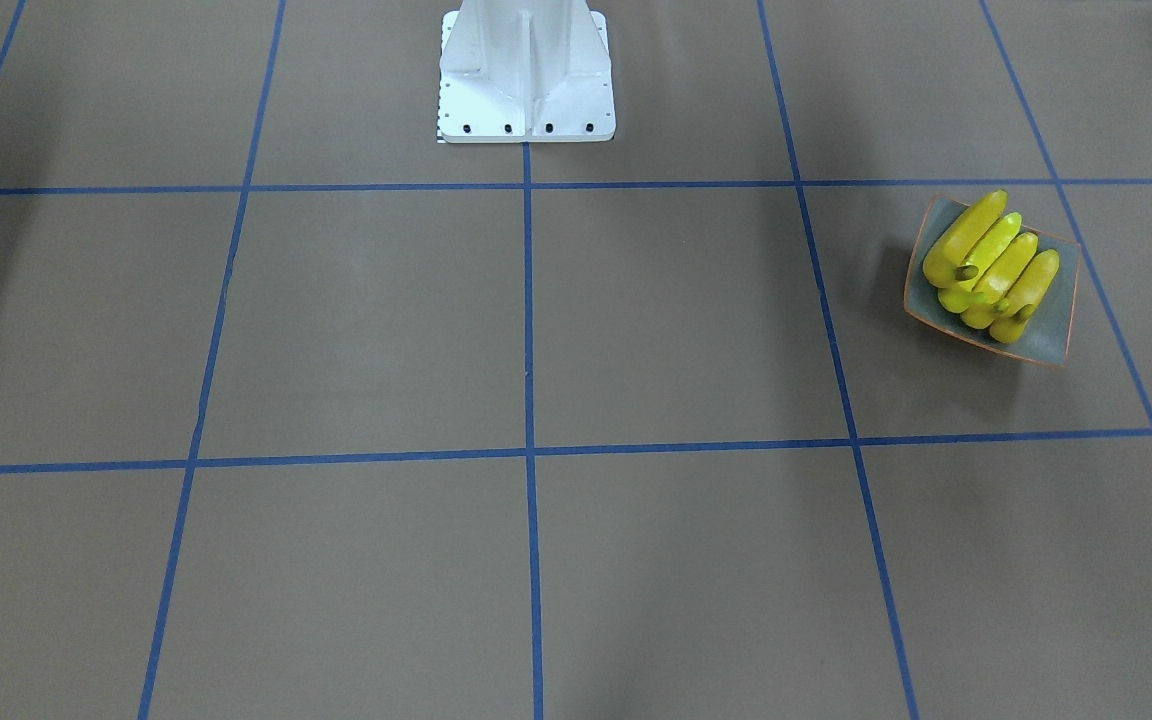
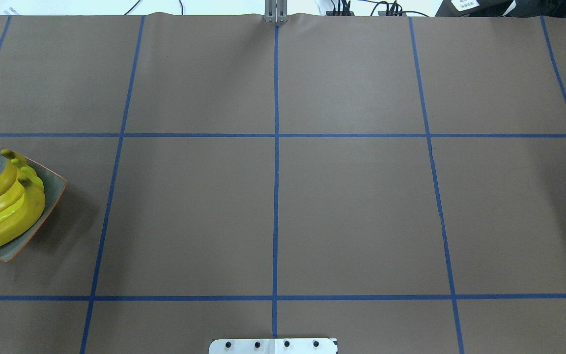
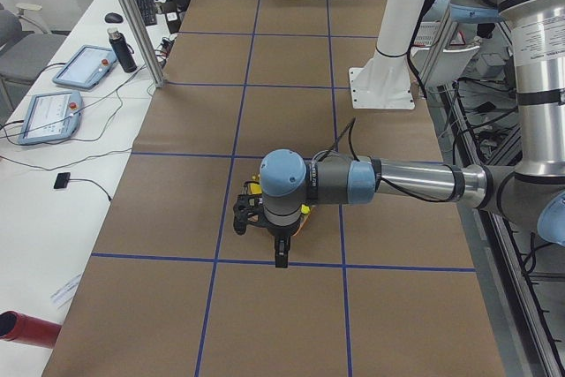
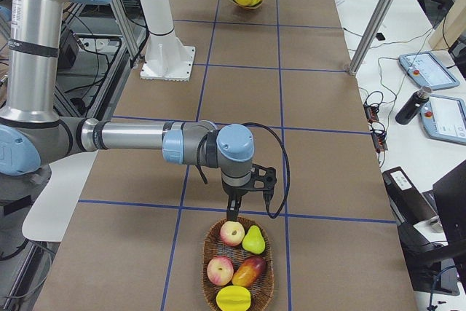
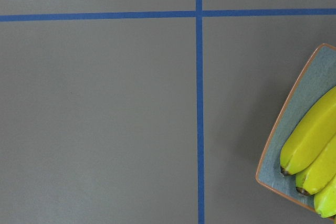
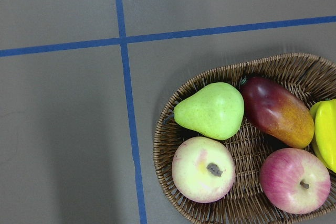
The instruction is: Transfer all bananas from basket to plate
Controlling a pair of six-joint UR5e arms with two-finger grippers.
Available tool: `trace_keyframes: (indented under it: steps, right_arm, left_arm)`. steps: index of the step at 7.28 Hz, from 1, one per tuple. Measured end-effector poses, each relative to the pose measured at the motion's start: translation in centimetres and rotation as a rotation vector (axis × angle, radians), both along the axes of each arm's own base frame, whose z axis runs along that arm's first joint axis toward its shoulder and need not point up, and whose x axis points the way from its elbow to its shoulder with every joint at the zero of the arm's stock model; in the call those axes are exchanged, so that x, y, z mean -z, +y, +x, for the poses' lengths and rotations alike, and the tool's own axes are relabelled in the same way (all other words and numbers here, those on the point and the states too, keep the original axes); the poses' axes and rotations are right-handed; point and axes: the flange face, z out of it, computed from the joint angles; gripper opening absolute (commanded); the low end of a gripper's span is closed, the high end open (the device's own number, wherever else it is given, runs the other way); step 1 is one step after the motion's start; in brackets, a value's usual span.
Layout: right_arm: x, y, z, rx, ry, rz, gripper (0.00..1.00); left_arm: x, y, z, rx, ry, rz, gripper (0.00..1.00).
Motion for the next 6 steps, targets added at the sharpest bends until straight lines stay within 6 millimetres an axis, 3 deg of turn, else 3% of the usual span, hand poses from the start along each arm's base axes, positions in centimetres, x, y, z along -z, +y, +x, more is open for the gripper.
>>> trace_keyframes:
  steps: [6]
  right_arm:
    - [0.6, 1.0, 0.0, 0.008, 0.002, 0.017, 1.0]
  left_arm:
    - [1.3, -0.8, 0.0, 0.001, 0.001, 0.083, 1.0]
